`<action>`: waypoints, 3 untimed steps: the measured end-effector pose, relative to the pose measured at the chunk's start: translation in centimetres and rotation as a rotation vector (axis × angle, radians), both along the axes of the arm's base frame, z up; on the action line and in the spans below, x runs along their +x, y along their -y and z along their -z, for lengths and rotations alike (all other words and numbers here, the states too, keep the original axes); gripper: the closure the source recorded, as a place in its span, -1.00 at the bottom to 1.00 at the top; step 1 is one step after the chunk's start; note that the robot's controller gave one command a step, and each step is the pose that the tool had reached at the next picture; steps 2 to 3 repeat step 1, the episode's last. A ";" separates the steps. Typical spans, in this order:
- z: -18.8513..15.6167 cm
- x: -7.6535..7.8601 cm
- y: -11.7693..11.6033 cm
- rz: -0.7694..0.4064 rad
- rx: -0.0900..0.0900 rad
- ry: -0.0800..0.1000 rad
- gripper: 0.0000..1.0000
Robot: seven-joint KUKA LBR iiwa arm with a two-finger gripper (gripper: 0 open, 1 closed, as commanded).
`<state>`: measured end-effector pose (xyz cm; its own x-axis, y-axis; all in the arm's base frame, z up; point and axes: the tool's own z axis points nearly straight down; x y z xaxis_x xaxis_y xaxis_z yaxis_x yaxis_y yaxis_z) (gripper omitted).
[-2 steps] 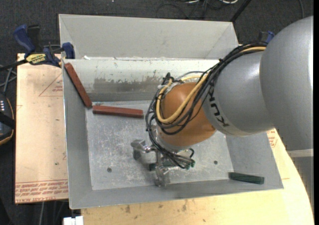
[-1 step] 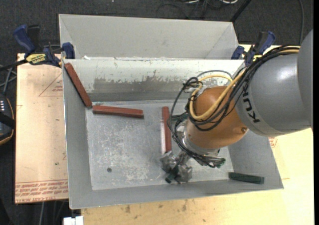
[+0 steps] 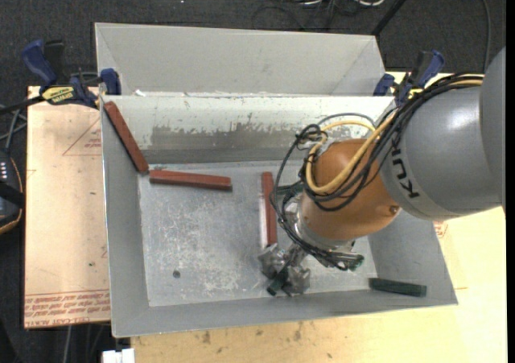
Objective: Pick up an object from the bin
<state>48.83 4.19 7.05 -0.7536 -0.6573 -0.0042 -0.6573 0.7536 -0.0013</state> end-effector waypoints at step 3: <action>-15.5 2.2 4.2 0.031 0.000 0.000 1.00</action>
Offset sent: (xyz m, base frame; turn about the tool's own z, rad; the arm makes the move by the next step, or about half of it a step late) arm 0.0000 0.0000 0.0000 0.0000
